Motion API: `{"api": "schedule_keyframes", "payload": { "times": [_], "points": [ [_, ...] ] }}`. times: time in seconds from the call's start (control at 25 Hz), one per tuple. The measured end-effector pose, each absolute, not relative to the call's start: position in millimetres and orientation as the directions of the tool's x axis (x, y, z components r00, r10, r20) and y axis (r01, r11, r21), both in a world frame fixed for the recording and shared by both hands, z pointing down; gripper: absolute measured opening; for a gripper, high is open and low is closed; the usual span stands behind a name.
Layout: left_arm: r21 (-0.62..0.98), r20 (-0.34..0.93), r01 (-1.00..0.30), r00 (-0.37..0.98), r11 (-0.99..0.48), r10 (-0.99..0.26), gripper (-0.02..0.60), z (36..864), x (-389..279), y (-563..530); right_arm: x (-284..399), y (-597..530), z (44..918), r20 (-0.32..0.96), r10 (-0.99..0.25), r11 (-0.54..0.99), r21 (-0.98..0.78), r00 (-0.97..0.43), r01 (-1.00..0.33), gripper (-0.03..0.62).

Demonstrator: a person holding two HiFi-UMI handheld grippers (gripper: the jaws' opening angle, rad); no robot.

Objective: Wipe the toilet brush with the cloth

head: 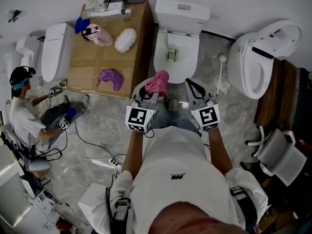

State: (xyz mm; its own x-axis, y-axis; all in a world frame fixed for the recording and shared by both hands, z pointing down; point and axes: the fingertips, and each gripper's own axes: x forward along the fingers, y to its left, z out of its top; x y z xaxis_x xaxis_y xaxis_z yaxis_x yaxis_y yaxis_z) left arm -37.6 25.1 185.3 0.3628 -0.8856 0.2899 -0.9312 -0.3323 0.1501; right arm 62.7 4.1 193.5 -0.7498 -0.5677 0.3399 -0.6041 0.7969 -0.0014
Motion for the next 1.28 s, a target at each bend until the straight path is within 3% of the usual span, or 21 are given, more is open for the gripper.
{"api": "schedule_keyframes", "payload": {
  "times": [1.28],
  "points": [
    [0.196, 0.464, -0.884, 0.464, -0.423, -0.755, 0.051, 398, -78, -120, 28, -150, 434, 0.576, -0.495, 0.807, 0.027, -0.651, -0.59, -0.003]
  ]
}}
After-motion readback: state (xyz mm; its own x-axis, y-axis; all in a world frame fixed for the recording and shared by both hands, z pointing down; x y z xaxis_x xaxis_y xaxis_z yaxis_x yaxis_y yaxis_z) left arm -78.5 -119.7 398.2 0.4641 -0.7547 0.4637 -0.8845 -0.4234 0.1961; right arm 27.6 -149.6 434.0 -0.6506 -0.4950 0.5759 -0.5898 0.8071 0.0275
